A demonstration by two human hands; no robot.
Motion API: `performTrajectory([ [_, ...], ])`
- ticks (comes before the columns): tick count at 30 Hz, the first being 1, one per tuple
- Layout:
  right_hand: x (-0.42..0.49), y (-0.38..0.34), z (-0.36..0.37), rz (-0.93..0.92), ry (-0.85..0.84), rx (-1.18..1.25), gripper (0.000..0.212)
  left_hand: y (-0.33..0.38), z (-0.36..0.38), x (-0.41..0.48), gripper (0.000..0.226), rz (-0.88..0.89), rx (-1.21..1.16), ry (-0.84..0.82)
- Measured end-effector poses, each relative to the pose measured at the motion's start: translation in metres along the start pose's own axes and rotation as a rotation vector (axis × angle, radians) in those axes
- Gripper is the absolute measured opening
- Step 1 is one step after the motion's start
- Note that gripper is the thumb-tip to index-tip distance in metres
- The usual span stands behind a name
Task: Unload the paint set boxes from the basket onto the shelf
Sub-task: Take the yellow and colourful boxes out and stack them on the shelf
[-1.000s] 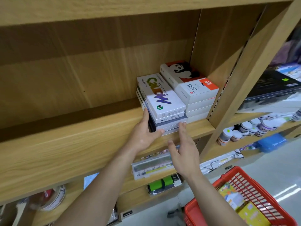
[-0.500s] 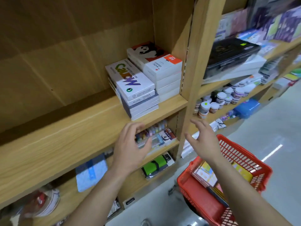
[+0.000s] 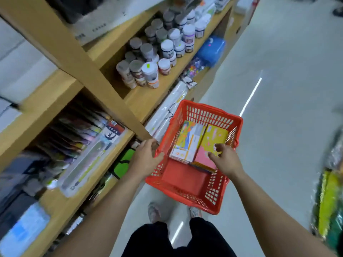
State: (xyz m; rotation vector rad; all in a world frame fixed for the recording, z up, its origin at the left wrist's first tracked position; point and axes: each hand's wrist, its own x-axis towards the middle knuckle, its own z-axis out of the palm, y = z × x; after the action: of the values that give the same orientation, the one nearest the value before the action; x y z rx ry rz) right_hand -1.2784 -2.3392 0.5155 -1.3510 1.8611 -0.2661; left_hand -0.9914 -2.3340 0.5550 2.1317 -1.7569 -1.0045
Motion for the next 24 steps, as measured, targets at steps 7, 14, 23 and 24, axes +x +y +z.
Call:
performTrajectory([
  [7, 0.055, 0.039, 0.092, 0.208, -0.125, 0.142, 0.057, -0.048, 0.065, 0.083, 0.072, -0.024, 0.051, -0.061],
  [14, 0.079, 0.050, 0.205, 0.412, -0.141, 0.313, 0.041, -0.099, 0.101, 0.121, 0.073, 0.107, -0.057, -0.189],
  [23, 0.110, 0.046, 0.277, 0.715, 0.192, 0.942, 0.055, -0.119, 0.119, 0.119, 0.062, 0.194, -0.205, -0.122],
  [24, 0.112, 0.047, 0.282, 0.733, 0.209, 0.980, 0.059, -0.119, 0.120, 0.120, 0.062, 0.198, -0.221, -0.122],
])
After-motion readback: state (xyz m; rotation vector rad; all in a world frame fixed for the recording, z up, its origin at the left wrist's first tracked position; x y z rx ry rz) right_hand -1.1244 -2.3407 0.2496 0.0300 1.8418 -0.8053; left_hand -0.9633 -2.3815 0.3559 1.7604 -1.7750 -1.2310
